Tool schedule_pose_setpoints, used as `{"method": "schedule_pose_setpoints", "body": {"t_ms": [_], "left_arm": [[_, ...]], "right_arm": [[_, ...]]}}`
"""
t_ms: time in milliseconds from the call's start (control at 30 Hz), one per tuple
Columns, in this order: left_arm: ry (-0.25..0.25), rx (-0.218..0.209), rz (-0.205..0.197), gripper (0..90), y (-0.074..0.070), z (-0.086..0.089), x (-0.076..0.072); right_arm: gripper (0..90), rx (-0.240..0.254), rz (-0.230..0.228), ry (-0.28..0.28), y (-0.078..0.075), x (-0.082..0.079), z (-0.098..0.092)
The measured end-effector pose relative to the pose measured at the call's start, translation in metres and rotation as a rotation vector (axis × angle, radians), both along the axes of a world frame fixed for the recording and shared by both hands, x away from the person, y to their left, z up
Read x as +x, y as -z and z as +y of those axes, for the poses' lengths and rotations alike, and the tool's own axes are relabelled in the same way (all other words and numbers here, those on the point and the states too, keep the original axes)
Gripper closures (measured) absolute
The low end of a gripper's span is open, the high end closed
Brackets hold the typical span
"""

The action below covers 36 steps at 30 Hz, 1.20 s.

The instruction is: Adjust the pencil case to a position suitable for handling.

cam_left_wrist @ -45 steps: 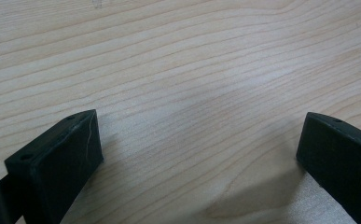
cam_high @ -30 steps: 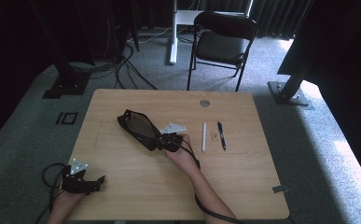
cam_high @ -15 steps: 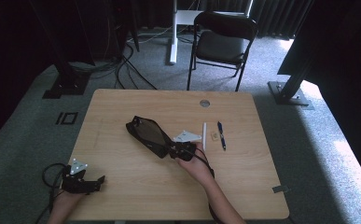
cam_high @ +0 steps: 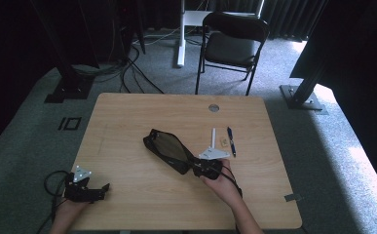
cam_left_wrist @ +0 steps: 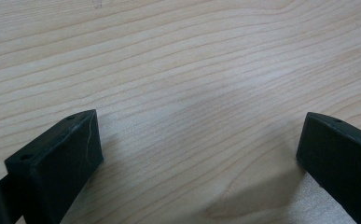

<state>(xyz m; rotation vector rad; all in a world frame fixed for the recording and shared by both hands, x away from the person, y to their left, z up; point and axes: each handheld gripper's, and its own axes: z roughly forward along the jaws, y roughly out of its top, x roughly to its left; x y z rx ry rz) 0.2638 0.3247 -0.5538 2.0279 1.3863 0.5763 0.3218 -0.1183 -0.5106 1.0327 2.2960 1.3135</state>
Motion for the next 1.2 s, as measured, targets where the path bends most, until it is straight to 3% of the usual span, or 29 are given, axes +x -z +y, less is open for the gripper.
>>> {"method": "schedule_pose_setpoints", "body": {"t_ms": [467,1200], "left_arm": [[0.0,0.001,0.002,0.4,0.0,0.0,0.0],[-0.001,0.0,0.001,0.4,0.0,0.0,0.0]], "right_arm": [[73.1,0.022,0.02,0.042,0.003,-0.022,-0.047],[73.1,0.004,0.035,0.07,0.004,-0.062,-0.103]]}}
